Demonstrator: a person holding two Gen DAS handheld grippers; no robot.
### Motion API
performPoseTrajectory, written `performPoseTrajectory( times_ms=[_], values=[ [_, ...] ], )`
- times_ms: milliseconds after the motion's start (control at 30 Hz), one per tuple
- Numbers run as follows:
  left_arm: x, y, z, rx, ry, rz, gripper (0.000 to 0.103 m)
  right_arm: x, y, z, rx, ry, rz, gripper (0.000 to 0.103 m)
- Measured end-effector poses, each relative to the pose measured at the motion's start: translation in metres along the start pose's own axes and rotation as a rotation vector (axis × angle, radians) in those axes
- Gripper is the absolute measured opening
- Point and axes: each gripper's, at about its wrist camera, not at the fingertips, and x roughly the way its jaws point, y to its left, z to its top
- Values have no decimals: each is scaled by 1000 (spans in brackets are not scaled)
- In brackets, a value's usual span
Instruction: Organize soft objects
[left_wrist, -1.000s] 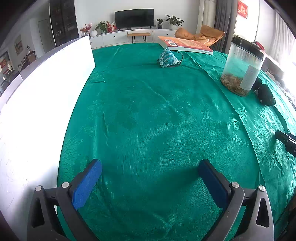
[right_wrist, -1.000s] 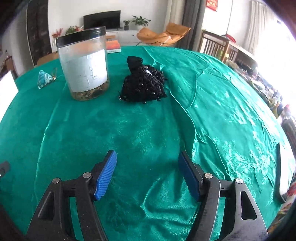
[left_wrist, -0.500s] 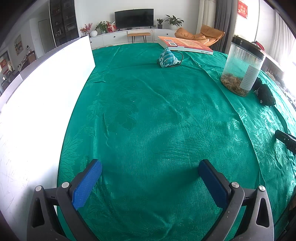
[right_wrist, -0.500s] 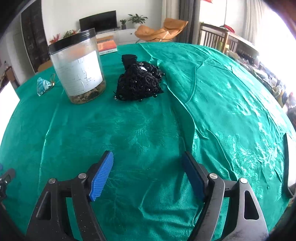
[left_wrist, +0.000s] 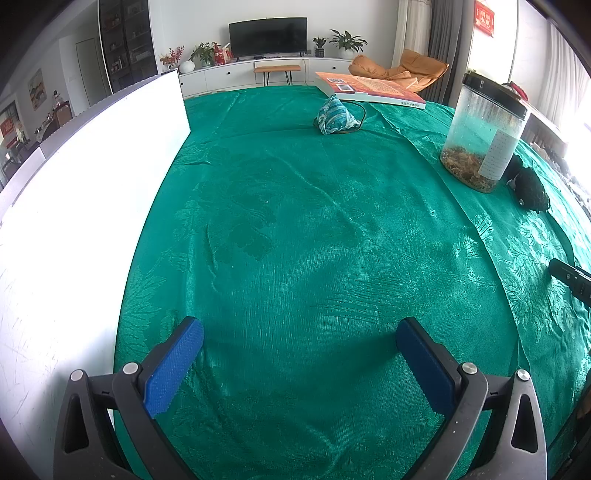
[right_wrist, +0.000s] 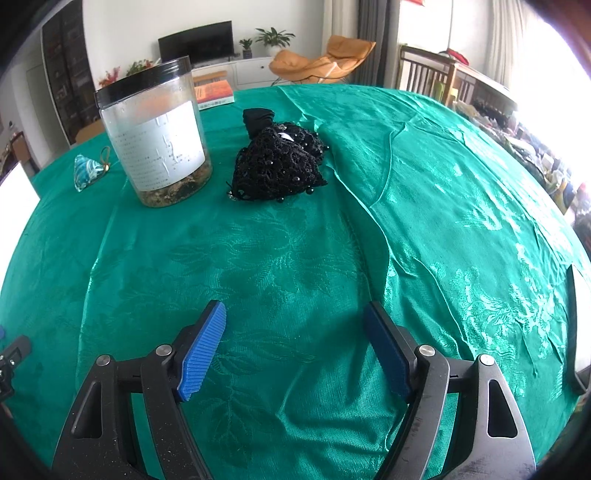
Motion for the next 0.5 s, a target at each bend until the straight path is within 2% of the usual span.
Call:
performPoseTrajectory(
  times_ms=[500],
  values=[
    [-1, -1, -1, -7, 3, 15, 103, 0, 0, 0, 0, 0, 0, 80]
  ],
)
